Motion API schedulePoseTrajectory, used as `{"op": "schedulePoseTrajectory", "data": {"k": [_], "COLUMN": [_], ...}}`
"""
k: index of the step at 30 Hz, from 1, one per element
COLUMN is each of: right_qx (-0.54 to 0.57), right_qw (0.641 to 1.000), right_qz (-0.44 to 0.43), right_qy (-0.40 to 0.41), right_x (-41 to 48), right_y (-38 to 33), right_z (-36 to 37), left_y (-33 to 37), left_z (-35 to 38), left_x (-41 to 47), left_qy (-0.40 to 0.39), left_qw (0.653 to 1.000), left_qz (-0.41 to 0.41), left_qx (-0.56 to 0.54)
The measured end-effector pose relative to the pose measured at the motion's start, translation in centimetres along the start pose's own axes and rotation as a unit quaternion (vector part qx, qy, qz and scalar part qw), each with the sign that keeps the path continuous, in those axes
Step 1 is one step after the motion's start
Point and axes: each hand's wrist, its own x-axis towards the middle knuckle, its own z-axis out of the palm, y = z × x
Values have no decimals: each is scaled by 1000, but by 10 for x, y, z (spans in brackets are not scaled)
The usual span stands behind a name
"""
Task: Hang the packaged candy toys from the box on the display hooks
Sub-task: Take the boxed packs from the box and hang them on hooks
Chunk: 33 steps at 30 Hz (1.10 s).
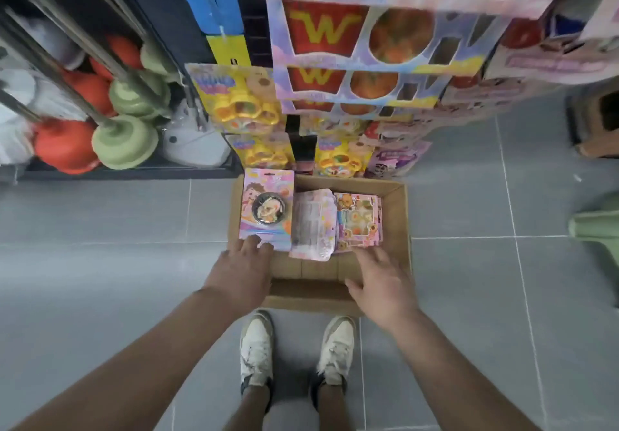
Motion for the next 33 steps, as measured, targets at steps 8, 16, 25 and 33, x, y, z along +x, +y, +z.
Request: {"op": "schedulePoseTrajectory", "data": {"k": [8,16,25,33], "right_qx": [-41,-35,284,322], "right_qw": [999,997,946,933], "right_qz": [5,27,132,156], "right_qy": [-27,-58,-83,-30], "right_x": [86,152,226,239], "right_y": [39,57,50,47], "right_z": [91,155,217,235], "left_y": [25,34,27,27], "left_z": [80,129,159,168], "left_x": [100,171,211,212], "left_qy": [-4,8,21,25], "left_qw": [998,992,990,987], "left_qz": [34,85,116,138], "left_qx": [43,93,80,77]}}
